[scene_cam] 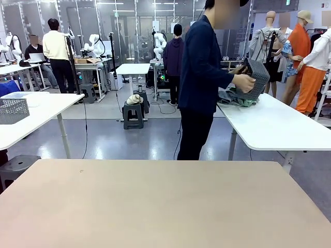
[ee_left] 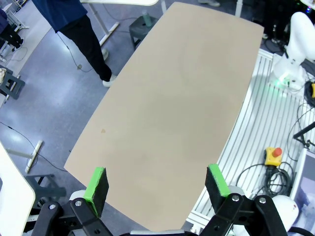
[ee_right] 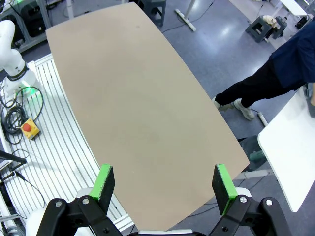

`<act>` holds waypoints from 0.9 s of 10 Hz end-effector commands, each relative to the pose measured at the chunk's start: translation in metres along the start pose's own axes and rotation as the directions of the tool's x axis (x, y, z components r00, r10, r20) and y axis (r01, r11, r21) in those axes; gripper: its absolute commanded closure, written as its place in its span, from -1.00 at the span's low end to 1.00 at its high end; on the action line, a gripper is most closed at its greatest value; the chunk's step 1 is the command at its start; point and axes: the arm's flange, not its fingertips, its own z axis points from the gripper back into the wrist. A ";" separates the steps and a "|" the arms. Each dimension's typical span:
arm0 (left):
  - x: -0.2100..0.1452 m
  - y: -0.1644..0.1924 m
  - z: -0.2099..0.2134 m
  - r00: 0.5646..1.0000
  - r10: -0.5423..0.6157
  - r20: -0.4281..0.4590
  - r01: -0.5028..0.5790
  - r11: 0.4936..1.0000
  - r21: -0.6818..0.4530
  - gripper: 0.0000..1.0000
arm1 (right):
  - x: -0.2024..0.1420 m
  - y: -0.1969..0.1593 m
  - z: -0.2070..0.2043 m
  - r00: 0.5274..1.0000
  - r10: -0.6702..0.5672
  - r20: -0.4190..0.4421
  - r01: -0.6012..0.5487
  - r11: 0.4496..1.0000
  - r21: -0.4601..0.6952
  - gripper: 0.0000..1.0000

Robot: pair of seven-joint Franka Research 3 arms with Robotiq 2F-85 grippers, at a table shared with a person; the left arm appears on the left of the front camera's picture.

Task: Fold the towels and place them in the basket.
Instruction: When a person lays out a Towel with hook on the table, fold it in half twice.

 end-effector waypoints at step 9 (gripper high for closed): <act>0.002 -0.001 -0.001 1.000 -0.009 0.006 0.009 1.000 -0.006 -1.00 | 0.000 0.000 0.000 1.000 0.005 0.008 -0.005 1.000 0.003 -1.00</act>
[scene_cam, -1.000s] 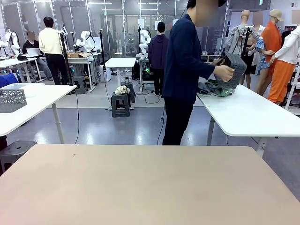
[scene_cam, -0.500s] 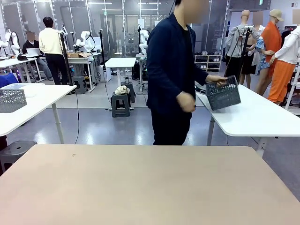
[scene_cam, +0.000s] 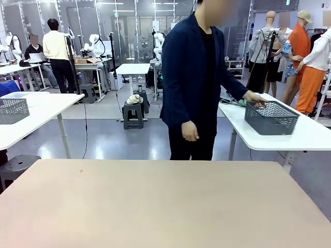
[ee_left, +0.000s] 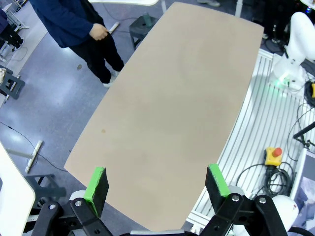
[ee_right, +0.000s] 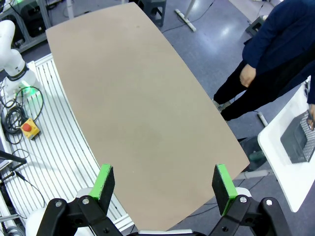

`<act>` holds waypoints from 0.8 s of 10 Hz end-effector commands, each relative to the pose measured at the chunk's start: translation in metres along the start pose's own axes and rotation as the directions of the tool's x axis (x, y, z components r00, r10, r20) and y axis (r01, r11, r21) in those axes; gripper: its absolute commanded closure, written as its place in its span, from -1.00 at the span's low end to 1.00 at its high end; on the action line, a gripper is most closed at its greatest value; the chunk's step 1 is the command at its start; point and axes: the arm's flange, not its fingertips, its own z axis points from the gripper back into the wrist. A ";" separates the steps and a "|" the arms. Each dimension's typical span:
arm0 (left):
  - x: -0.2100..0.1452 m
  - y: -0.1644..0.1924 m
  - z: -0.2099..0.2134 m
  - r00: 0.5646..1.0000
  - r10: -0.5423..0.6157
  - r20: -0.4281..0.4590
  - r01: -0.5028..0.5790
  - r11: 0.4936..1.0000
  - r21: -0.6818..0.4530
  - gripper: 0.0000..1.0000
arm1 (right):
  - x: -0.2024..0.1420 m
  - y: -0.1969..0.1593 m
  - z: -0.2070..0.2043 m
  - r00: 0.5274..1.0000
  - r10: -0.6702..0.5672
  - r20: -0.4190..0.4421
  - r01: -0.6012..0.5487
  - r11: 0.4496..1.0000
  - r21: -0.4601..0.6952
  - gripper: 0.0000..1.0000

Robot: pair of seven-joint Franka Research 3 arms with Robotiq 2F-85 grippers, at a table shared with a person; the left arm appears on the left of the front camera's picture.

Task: Fold the towels and place them in the basket.
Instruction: When a person lays out a Towel with hook on the table, fold it in half twice.

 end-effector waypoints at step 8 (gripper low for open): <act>0.002 -0.001 -0.001 1.000 -0.009 0.006 0.009 1.000 -0.006 -1.00 | 0.000 0.000 0.000 1.000 0.005 0.008 -0.005 1.000 0.003 -1.00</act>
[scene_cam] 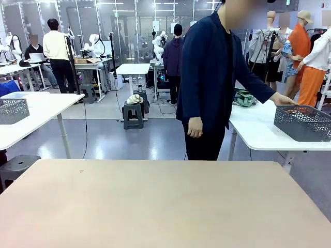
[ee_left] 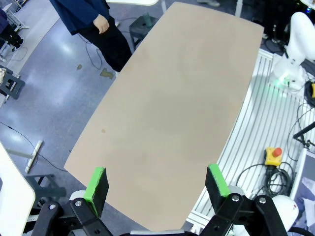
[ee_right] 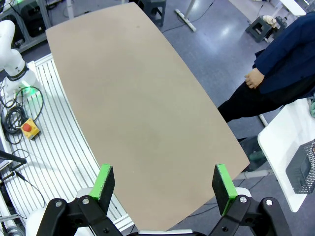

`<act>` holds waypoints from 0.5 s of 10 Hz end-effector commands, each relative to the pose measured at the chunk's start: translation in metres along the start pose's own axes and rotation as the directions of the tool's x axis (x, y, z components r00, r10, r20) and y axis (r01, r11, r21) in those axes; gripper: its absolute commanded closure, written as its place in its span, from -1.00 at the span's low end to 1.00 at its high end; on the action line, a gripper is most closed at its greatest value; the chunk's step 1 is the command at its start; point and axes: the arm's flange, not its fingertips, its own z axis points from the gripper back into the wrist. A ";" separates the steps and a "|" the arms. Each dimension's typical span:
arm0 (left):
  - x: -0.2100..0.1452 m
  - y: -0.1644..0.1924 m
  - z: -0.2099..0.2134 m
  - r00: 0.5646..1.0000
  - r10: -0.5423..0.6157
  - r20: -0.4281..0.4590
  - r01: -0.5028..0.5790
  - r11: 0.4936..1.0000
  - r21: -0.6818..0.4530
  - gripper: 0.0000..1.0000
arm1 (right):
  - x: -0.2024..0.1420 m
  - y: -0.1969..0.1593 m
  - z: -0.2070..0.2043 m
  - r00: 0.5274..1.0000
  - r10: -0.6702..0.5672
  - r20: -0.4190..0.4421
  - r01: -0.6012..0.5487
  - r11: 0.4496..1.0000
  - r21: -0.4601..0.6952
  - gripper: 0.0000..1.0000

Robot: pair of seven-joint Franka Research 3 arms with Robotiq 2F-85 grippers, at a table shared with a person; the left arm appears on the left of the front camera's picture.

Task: Fold the towels and place them in the basket.
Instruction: When a person lays out a Towel with hook on the table, fold it in half twice.

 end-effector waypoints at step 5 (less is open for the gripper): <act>0.002 -0.001 -0.001 1.000 -0.009 0.006 0.009 1.000 -0.006 -1.00 | 0.000 0.000 0.000 1.000 0.005 0.008 -0.005 1.000 0.003 -1.00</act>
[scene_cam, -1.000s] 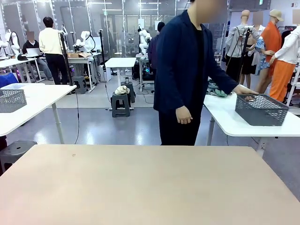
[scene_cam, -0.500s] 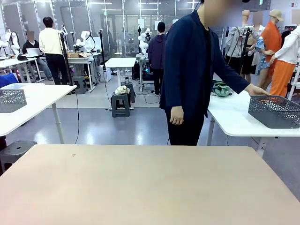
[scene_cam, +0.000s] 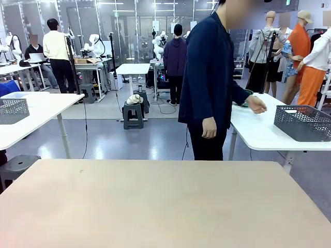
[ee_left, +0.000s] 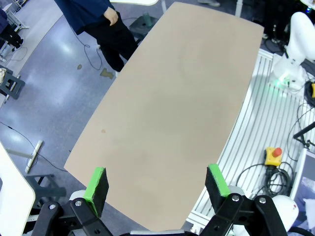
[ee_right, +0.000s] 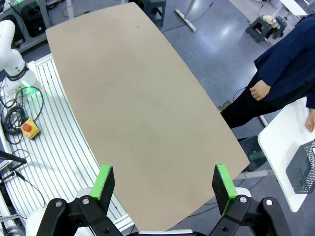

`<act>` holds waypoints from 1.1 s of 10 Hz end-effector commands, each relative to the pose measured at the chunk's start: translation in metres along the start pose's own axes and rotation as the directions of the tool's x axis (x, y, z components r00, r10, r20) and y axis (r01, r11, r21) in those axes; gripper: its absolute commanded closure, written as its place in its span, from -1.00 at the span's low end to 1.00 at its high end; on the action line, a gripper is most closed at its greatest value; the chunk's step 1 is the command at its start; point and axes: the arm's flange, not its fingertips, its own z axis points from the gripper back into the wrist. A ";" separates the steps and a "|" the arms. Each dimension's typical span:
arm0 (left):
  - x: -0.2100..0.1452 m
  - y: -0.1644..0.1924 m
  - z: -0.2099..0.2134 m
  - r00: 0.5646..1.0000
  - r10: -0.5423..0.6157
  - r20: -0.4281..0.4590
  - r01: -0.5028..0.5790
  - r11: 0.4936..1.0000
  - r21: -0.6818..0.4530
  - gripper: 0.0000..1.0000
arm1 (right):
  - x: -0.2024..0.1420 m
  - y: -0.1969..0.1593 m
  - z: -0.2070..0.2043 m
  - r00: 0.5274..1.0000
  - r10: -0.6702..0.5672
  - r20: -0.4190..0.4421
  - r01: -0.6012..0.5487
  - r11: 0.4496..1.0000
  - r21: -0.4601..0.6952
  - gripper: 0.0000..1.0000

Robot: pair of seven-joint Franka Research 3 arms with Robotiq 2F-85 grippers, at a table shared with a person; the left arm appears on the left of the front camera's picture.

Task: Fold the towels and place them in the basket.
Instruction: When a person lays out a Towel with hook on the table, fold it in half twice.

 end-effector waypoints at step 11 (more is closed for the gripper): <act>0.002 -0.001 -0.001 1.000 -0.009 0.006 0.009 1.000 -0.006 -1.00 | 0.000 0.000 0.000 1.000 0.005 0.008 -0.005 1.000 0.003 -1.00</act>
